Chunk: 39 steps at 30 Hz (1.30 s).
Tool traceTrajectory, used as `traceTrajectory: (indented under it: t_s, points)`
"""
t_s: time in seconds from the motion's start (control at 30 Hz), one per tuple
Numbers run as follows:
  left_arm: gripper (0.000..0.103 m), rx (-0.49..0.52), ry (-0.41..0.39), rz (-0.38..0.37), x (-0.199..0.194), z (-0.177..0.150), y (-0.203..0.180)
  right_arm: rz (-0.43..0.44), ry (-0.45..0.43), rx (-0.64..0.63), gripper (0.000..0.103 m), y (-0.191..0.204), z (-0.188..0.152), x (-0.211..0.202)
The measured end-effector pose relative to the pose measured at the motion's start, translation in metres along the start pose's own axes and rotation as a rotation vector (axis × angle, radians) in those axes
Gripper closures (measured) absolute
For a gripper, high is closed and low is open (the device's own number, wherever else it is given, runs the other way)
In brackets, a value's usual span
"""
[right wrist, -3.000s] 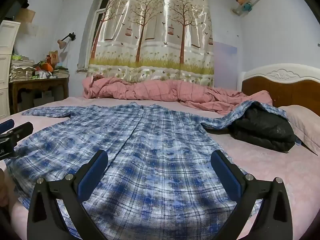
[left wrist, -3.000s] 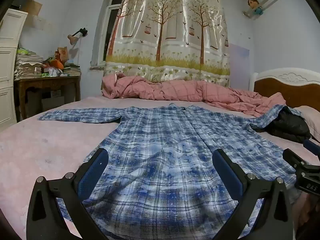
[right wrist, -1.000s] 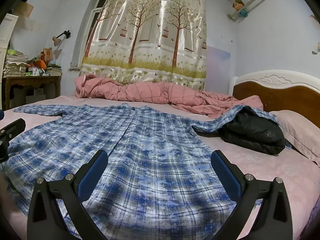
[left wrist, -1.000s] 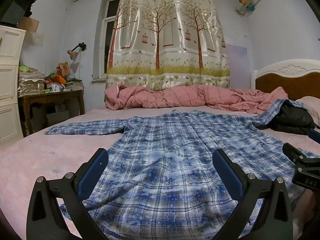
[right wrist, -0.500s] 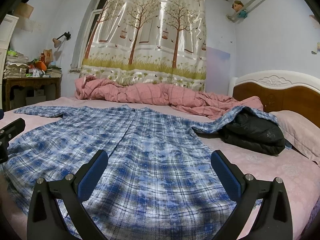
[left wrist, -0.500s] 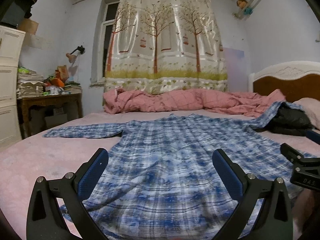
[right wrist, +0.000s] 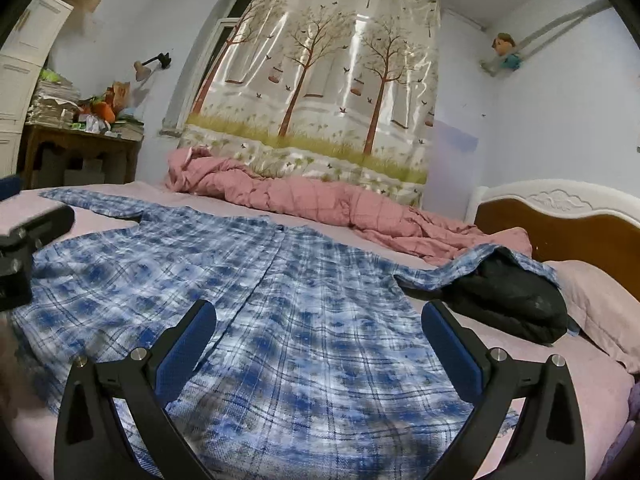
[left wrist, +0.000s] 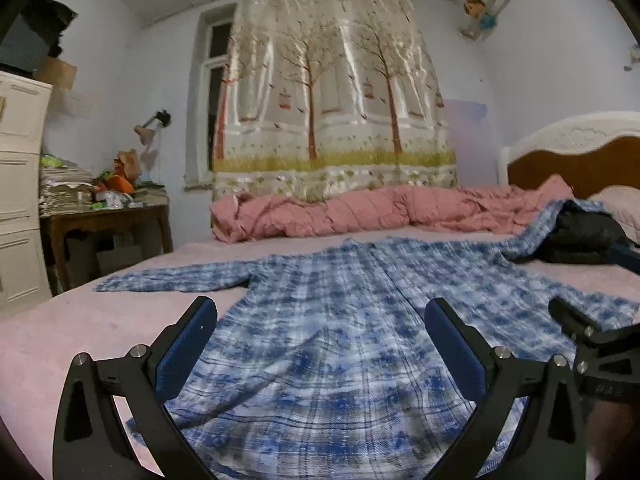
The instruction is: Fold large clothes
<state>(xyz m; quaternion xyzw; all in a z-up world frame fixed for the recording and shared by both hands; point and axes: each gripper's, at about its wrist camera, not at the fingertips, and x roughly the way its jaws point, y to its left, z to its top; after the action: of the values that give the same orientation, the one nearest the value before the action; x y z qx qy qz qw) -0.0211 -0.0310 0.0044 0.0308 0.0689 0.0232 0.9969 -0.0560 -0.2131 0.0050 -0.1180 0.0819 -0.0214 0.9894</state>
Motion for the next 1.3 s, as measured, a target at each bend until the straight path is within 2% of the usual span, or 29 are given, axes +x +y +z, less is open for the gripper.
traceTrajectory:
  t_s: [0.07,0.5,0.67,1.3]
  points:
    - [0.000,0.007,0.019,-0.012,0.004,0.000,-0.002,-0.011,-0.005,0.017,0.000,-0.003,0.000,-0.001]
    - [0.000,0.036,-0.017,-0.027,-0.005,-0.001,-0.008,0.002,0.063,0.034,0.000,-0.009,-0.001,0.011]
    - [0.000,0.010,0.006,-0.035,0.000,0.000,-0.003,-0.006,0.056,0.033,0.000,-0.009,-0.001,0.011]
    - [0.000,0.022,-0.011,-0.026,-0.002,-0.001,-0.003,-0.004,0.064,0.023,0.000,-0.007,0.000,0.012]
